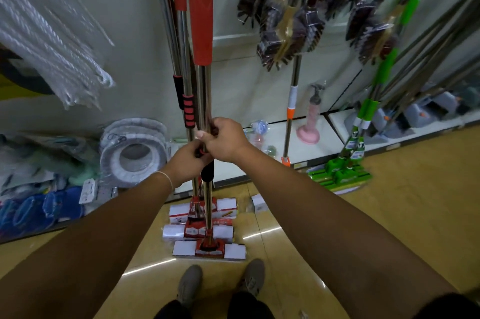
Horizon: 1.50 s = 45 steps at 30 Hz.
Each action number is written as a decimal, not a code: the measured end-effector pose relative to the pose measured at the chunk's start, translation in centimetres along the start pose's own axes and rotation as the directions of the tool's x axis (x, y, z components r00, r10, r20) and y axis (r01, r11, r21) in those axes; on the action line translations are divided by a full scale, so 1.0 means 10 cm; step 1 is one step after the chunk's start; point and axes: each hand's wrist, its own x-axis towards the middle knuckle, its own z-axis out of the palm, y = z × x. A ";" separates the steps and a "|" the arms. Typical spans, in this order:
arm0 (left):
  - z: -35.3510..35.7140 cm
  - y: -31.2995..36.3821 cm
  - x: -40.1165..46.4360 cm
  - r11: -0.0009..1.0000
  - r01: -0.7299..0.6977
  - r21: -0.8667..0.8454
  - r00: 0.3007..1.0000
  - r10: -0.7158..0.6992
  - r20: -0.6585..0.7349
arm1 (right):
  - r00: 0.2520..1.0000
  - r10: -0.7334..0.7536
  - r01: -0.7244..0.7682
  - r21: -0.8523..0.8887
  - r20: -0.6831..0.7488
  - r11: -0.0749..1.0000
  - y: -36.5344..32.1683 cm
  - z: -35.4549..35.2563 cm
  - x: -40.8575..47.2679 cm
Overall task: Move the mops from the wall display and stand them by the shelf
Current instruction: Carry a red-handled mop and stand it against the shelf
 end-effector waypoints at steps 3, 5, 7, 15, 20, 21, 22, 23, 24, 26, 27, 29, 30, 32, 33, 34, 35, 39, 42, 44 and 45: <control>-0.06 -0.01 -0.18 0.999 -0.009 -0.044 0.998 0.012 0.066 | 1.000 0.009 -0.009 -0.018 -0.013 1.000 -0.07 0.00 -0.26; -0.09 -0.01 -0.32 0.997 -0.044 -0.069 0.994 0.051 0.099 | 1.000 0.005 -0.006 -0.008 -0.015 1.000 -0.13 0.00 -0.48; -0.11 0.01 -0.47 0.992 -0.097 -0.084 0.985 0.108 0.138 | 1.000 -0.013 0.013 -0.019 -0.019 1.000 -0.17 -0.03 -0.71; -0.10 0.57 -0.84 0.954 -0.296 -0.042 0.900 0.293 0.323 | 0.981 -0.018 0.029 0.056 -0.195 0.998 -0.34 -0.58 -1.53; 0.03 1.38 -0.98 0.898 -0.430 -0.091 0.814 0.430 0.390 | 0.916 -0.026 0.059 0.072 -0.400 0.996 -0.44 -1.29 -1.97; 0.09 1.56 -1.00 0.885 -0.452 -0.111 0.799 0.457 0.390 | 0.902 -0.027 0.071 0.085 -0.432 0.994 -0.45 -1.45 -2.06; 0.15 1.76 -1.03 0.872 -0.471 -0.135 0.783 0.484 0.392 | 0.885 -0.039 0.091 0.092 -0.465 0.992 -0.47 -1.63 -2.15; 0.23 1.94 -1.05 0.862 -0.481 -0.162 0.769 0.503 0.396 | 0.867 -0.041 0.105 0.101 -0.497 0.989 -0.47 -1.81 -2.25; 0.30 2.13 -1.06 0.851 -0.492 -0.184 0.753 0.522 0.400 | 0.848 -0.046 0.119 0.106 -0.528 0.987 -0.48 -1.99 -2.35; 0.47 2.49 -1.11 0.816 -0.512 -0.267 0.714 0.577 0.397 | 0.816 -0.037 0.125 0.114 -0.577 0.986 -0.46 -2.34 -2.55; 0.57 2.65 -1.12 0.802 -0.511 -0.309 0.699 0.597 0.394 | 0.793 -0.032 0.125 0.112 -0.608 0.986 -0.45 -2.49 -2.64; 0.80 2.98 -1.16 0.779 -0.509 -0.365 0.667 0.625 0.404 | 0.735 -0.024 0.114 0.088 -0.678 0.990 -0.36 -2.81 -2.77; 0.91 3.14 -1.20 0.771 -0.509 -0.384 0.653 0.636 0.412 | 0.711 -0.020 0.114 0.087 -0.703 0.990 -0.32 -2.95 -2.85; 1.14 3.44 -1.29 0.761 -0.497 -0.417 0.633 0.647 0.426 | 0.670 -0.008 0.107 0.087 -0.742 0.990 -0.21 -3.22 -2.98; 1.26 3.57 -1.29 0.761 -0.491 -0.424 0.625 0.647 0.437 | 0.655 0.004 0.097 0.089 -0.756 0.991 -0.16 -3.34 -3.05; 1.38 3.68 -1.29 0.762 -0.490 -0.424 0.616 0.647 0.450 | 0.644 0.011 0.091 0.091 -0.765 0.992 -0.10 -3.46 -3.13; 1.48 3.79 -1.30 0.756 -0.489 -0.434 0.598 0.653 0.465 | 0.638 0.016 0.089 0.094 -0.770 0.992 -0.05 -3.58 -3.21; 1.93 4.21 -1.31 0.727 -0.495 -0.476 0.542 0.686 0.485 | 0.572 0.040 0.021 0.064 -0.819 0.998 0.19 -3.98 -3.47; 2.26 4.50 -1.31 0.708 -0.504 -0.494 0.509 0.706 0.493 | 0.509 0.054 -0.020 0.051 -0.859 0.999 0.36 -4.25 -3.61; 2.45 4.70 -1.27 0.675 -0.536 -0.508 0.468 0.738 0.487 | 0.468 0.037 -0.008 0.038 -0.883 0.999 0.49 -4.42 -3.66; 2.53 4.80 -1.26 0.665 -0.540 -0.516 0.452 0.746 0.489 | 0.445 0.026 -0.012 0.023 -0.895 1.000 0.54 -4.51 -3.67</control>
